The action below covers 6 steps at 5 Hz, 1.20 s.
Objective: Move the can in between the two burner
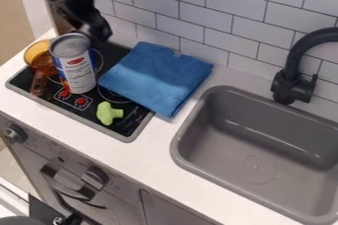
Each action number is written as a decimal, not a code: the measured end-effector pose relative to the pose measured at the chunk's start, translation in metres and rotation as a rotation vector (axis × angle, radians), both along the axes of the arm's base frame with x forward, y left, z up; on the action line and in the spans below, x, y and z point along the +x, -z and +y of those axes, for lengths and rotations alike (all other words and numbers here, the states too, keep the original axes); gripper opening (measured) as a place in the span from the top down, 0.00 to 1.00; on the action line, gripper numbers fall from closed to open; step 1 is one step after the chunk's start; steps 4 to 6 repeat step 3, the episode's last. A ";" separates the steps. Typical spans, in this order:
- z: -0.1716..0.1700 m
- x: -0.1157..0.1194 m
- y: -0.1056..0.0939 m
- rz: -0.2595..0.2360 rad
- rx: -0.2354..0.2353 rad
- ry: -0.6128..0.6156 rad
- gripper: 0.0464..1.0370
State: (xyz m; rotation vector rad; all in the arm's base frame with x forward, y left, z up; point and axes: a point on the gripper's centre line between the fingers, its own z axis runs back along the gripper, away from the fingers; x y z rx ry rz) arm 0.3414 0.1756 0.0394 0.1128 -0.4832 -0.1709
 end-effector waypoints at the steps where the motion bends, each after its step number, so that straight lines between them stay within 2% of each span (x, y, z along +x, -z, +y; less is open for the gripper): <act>1: -0.025 -0.006 0.011 0.105 0.009 0.032 0.04; 2: -0.040 -0.005 0.009 0.197 0.017 0.043 0.04; 3: -0.052 -0.008 0.011 0.247 0.023 0.082 0.04; 6: -0.052 -0.008 0.011 0.247 0.023 0.082 0.04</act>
